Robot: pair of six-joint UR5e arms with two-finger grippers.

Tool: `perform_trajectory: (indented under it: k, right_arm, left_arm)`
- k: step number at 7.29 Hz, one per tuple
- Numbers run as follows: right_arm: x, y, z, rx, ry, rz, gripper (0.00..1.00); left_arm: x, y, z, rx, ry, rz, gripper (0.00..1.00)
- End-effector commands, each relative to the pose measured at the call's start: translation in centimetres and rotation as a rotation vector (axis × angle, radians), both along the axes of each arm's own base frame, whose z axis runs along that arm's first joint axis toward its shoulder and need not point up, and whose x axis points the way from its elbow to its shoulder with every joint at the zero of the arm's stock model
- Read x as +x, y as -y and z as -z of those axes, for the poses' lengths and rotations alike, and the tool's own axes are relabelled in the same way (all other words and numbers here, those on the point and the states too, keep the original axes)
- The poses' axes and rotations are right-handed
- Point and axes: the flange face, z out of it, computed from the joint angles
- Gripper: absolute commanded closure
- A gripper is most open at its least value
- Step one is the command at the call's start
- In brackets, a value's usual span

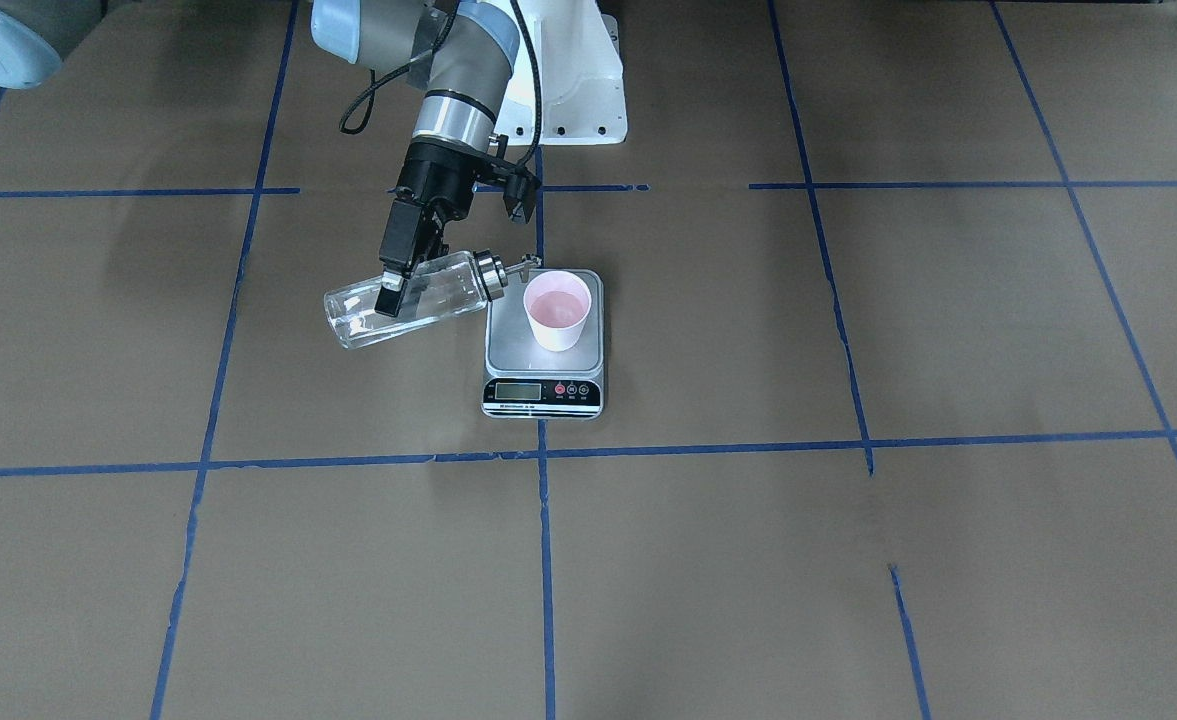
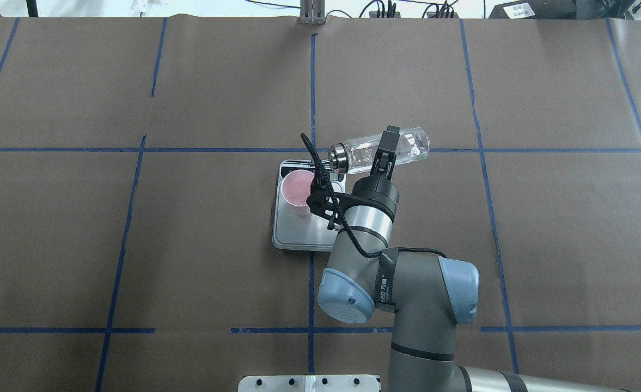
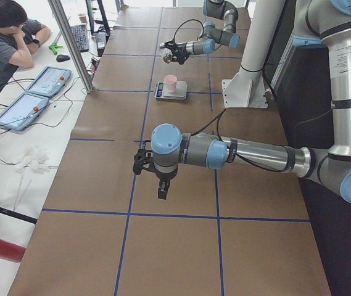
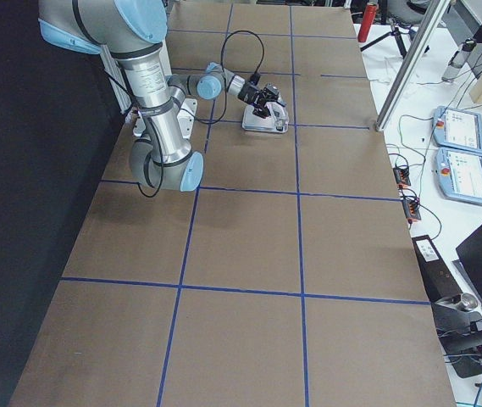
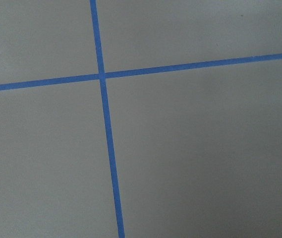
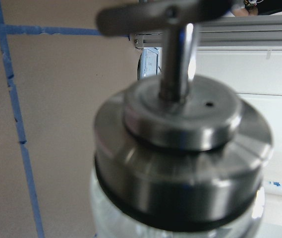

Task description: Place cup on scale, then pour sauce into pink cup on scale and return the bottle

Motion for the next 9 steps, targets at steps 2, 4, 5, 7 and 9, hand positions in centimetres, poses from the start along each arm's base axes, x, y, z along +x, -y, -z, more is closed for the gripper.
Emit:
perform_trajectory:
  k: [2,4,5,7,9]
  right_arm:
    - [-1.4,0.6,-0.2,0.046,-0.200,0.035,1.00]
    - [-1.0,0.7,-0.5,0.076,-0.352,0.065,1.00]
    - [-1.0,0.8,-0.4,0.090,-0.410,0.073,1.00]
    - [-0.8,0.7,-1.2,0.108,-0.482,0.078,1.00]
    - [-0.7,0.8,-1.1,0.116,-0.504,0.079,1.00]
  left_arm:
    - [0.0,-0.1,-0.2,-0.006,0.000,0.000,0.00]
    - [0.0,-0.1,-0.2,-0.006,0.000,0.000,0.00]
    - [0.0,-0.1,-0.2,-0.006,0.000,0.000,0.00]
    - [0.1,0.0,-0.1,-0.003,0.000,-0.002,0.00]
    - [0.0,-0.1,-0.2,-0.004,0.000,0.000,0.00]
